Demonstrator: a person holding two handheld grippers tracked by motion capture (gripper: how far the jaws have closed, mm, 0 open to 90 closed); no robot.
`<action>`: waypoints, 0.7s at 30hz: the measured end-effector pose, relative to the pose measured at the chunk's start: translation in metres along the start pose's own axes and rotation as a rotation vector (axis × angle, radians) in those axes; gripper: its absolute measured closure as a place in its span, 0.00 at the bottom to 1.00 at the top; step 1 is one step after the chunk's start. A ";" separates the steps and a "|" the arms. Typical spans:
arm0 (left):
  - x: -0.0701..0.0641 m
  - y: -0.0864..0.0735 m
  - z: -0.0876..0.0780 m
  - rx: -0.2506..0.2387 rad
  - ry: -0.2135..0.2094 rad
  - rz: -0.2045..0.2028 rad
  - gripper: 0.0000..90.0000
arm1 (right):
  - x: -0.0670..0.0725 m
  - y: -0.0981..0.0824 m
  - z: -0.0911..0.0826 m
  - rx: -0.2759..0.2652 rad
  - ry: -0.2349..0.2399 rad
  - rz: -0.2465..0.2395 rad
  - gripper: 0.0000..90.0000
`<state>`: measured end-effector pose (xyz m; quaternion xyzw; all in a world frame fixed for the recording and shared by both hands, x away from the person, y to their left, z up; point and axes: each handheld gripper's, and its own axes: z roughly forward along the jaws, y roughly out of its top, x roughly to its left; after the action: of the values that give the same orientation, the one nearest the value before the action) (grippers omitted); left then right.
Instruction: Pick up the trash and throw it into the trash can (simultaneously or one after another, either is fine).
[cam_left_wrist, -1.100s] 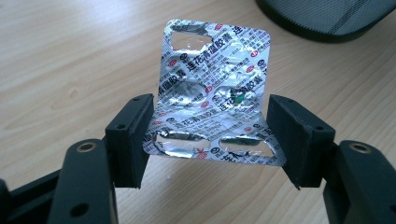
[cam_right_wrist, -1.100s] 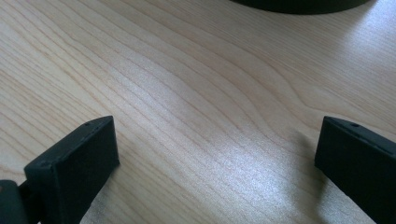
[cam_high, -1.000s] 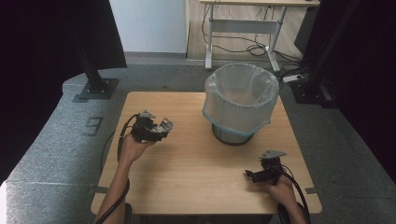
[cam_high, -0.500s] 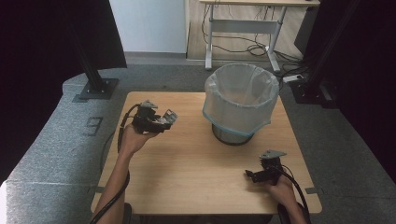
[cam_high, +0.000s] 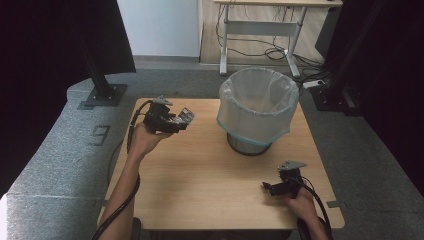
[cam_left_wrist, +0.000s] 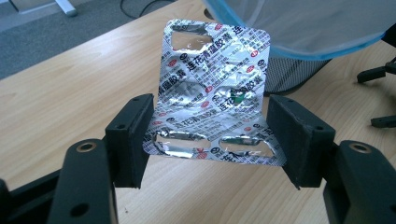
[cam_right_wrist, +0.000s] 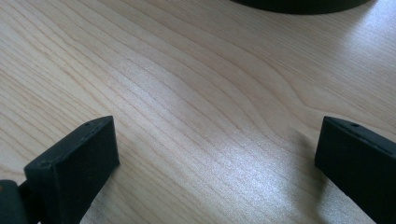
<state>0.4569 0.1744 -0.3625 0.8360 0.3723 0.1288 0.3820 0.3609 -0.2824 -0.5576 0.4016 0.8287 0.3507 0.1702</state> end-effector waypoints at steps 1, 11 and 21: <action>-0.001 0.003 -0.001 0.002 0.000 0.004 0.38 | 0.000 0.000 0.000 0.000 0.000 0.000 0.00; -0.009 0.028 -0.008 -0.001 -0.007 0.026 0.38 | 0.000 0.000 0.000 -0.001 0.000 0.001 0.00; -0.015 0.049 -0.014 -0.013 -0.028 0.041 0.38 | 0.000 0.000 0.000 -0.001 0.000 0.000 0.00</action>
<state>0.4650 0.1497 -0.3157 0.8428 0.3488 0.1274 0.3897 0.3610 -0.2823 -0.5576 0.4014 0.8285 0.3512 0.1707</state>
